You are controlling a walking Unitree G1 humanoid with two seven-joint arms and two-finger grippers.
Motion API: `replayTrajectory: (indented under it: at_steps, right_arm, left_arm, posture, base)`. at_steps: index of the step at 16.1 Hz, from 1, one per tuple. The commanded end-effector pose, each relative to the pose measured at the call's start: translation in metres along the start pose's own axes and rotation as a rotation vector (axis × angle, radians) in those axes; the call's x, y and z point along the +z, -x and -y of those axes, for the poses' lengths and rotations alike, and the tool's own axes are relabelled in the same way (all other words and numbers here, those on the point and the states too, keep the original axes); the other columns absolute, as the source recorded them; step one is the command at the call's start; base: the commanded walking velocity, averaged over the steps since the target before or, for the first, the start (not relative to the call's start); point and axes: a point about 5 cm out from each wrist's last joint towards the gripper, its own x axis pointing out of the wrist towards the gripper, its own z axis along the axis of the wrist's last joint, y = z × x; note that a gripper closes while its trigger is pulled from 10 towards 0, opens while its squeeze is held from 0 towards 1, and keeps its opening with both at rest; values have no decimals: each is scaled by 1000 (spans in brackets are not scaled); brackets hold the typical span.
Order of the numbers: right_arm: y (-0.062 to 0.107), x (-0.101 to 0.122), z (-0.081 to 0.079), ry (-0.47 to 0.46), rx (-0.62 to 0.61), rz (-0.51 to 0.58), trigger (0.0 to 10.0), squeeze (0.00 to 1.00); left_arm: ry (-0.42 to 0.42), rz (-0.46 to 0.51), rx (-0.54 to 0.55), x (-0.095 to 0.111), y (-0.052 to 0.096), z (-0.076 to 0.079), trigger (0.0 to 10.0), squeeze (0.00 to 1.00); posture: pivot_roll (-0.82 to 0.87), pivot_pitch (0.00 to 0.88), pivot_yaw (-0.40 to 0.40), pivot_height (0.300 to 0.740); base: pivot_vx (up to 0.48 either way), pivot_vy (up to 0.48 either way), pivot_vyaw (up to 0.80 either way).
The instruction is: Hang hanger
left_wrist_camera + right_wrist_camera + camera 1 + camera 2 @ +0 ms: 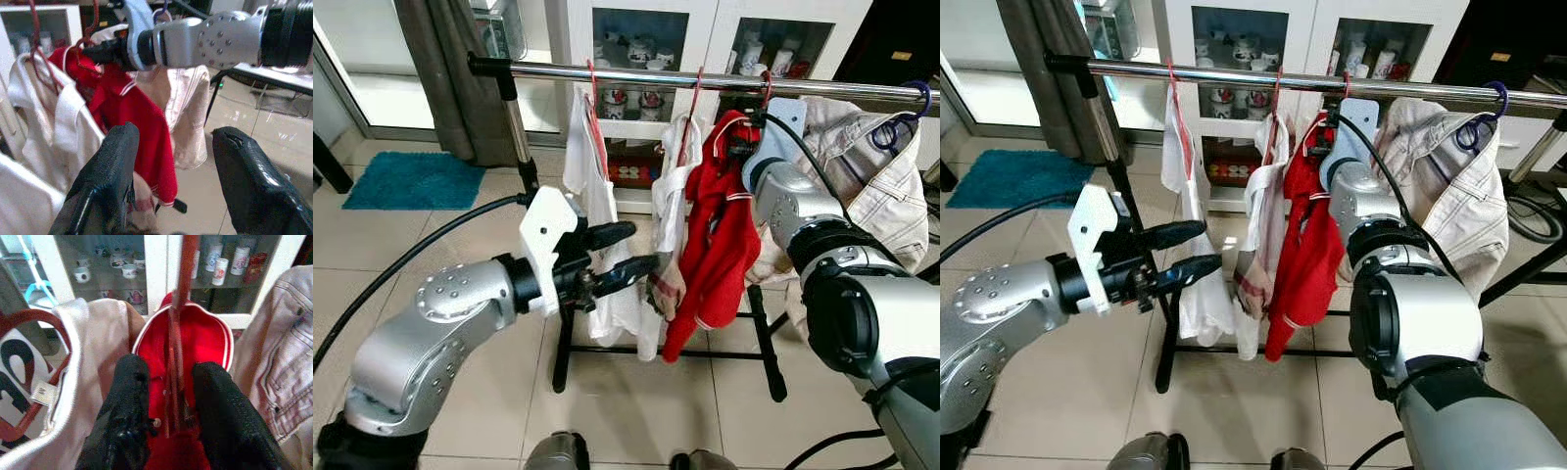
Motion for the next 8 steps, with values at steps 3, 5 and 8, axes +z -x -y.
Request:
replayTrajectory:
  at_steps: [3,5,8]
  right_arm:
    - [0,18,-2,39,39,61,10000,1000]
    - [2,22,0,-3,59,104,10000,1000]
    - [9,19,7,2,92,139,10000,651]
  left_arm:
    - [-8,27,3,3,-1,-4,10000,0]
    - [-6,51,2,5,-3,-6,10000,0]
    - [10,81,14,6,-5,-10,10000,0]
  posture:
    - [87,54,-20,740]
    - [75,38,-4,740]
    - [53,13,16,740]
  base:
    - [0,0,0]
    - [0,0,0]
    - [0,0,0]
